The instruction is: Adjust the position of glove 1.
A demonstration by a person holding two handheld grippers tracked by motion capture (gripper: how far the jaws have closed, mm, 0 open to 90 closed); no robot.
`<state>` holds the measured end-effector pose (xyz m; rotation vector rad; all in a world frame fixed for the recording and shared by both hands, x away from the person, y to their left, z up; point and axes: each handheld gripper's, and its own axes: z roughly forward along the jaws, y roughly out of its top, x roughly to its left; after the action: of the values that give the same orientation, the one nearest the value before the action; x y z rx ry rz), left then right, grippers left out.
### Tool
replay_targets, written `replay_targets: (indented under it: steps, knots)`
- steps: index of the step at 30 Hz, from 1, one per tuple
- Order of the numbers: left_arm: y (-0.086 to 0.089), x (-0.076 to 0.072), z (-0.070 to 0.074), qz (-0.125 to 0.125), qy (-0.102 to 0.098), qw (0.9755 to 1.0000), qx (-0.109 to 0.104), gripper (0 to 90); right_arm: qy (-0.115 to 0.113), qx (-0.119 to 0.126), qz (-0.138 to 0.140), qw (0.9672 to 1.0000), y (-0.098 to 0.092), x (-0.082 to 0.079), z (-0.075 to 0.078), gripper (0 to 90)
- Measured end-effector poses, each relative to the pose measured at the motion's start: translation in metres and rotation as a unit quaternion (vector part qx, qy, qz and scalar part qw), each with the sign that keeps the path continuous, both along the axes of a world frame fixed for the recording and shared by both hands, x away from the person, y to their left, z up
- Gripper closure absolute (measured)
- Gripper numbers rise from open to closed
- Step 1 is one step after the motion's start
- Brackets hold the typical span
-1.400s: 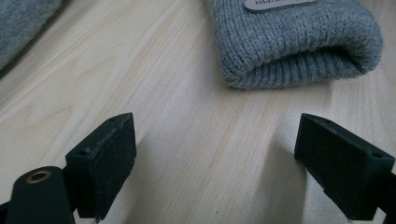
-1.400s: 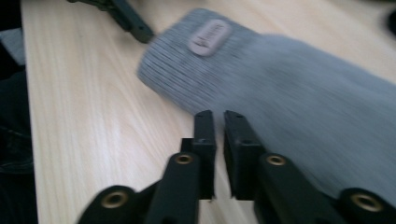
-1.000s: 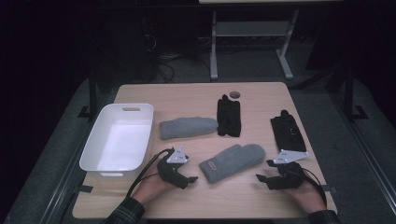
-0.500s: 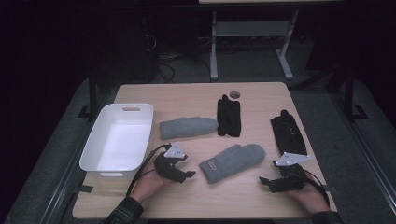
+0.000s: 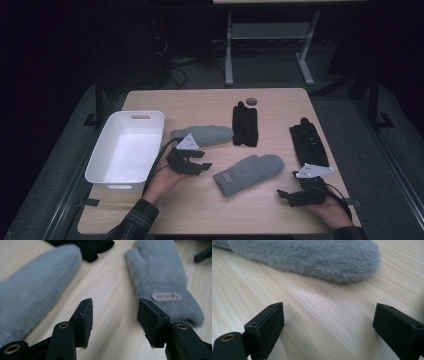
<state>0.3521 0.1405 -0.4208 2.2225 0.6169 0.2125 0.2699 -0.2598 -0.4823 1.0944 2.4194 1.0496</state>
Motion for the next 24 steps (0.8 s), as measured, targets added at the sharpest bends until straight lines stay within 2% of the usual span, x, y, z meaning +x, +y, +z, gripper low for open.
replay_targets:
  steps: [2,6,10,14,17,20,24]
  knots:
    - [-0.003,0.008,0.003,0.01,-0.005,0.9999,0.002,47.5,0.002,0.0,-0.001,1.0,0.0,0.0,0.0,9.8]
    - [-0.01,0.023,0.005,0.014,-0.016,0.9997,0.016,47.0,0.002,0.001,-0.001,1.0,0.0,0.0,0.0,9.9]
    - [-0.018,0.038,0.003,0.024,-0.011,0.9993,0.025,44.3,0.002,0.001,-0.001,1.0,0.0,0.0,0.0,9.9]
    - [-0.023,0.053,0.003,0.034,-0.017,0.9986,0.036,43.4,0.002,0.001,-0.001,1.0,0.0,0.0,0.0,9.9]
    - [-0.023,0.065,0.0,0.043,-0.016,0.9979,0.047,40.5,0.002,0.001,-0.001,1.0,0.0,0.0,0.0,9.9]
    - [-0.022,0.076,-0.006,0.05,-0.01,0.9977,0.045,37.1,0.002,0.002,0.0,1.0,0.0,0.0,0.0,9.9]
    - [-0.024,0.085,-0.015,0.048,0.0,0.9977,0.048,34.5,0.002,0.002,0.0,1.0,0.0,0.0,0.0,9.9]
